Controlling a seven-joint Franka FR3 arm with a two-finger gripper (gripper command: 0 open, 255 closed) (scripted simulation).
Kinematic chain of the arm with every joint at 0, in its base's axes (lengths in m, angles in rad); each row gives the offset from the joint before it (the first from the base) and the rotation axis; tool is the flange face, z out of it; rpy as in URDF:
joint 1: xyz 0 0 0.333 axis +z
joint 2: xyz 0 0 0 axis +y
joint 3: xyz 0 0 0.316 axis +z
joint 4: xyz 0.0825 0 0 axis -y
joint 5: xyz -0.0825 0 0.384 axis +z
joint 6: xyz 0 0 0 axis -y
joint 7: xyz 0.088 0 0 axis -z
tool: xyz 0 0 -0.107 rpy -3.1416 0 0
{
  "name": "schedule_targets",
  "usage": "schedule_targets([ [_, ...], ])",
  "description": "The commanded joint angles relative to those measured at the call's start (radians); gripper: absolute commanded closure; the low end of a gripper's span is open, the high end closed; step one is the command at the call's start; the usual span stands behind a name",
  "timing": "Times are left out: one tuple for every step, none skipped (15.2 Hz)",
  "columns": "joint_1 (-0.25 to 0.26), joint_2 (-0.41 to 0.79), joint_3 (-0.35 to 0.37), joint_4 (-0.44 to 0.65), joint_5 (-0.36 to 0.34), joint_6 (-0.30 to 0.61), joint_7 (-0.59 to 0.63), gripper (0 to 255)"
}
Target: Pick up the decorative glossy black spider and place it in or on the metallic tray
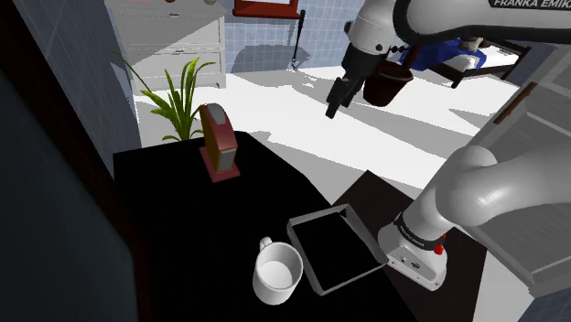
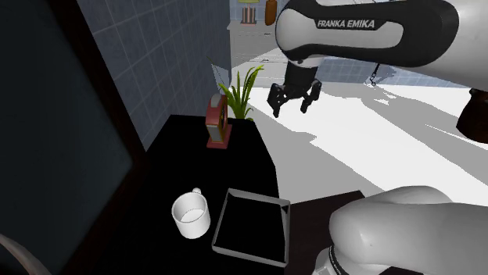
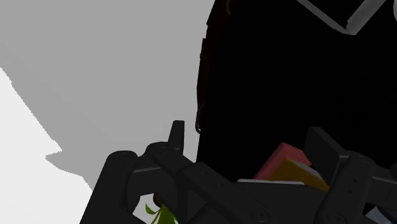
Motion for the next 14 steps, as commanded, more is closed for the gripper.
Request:
schedule_targets([
  [0.016,0.046,0.038,-0.005,0.021,0.056,0.032,0],
  [0.023,0.066,0.055,-0.01,0.03,0.083,0.045,0],
  [0.03,0.088,0.072,-0.013,0.038,0.11,0.059,0],
  [0.036,0.111,0.09,-0.015,0.046,0.137,0.073,0],
  [0.042,0.135,0.107,-0.016,0.052,0.164,0.088,0],
  [0.048,0.16,0.125,-0.016,0.058,0.19,0.102,0],
  [0.053,0.187,0.142,-0.014,0.063,0.217,0.116,0],
  [0.058,0.214,0.16,-0.011,0.067,0.244,0.131,0],
  [0.062,0.243,0.178,-0.006,0.069,0.27,0.146,0],
  [0.066,0.272,0.195,-0.001,0.07,0.296,0.162,0],
  [0.069,0.303,0.213,0.006,0.07,0.322,0.178,0],
  [0.072,0.335,0.23,0.014,0.068,0.347,0.195,0],
  [0.074,0.367,0.248,0.024,0.064,0.372,0.213,0],
  [0.076,0.401,0.265,0.034,0.058,0.396,0.232,0],
])
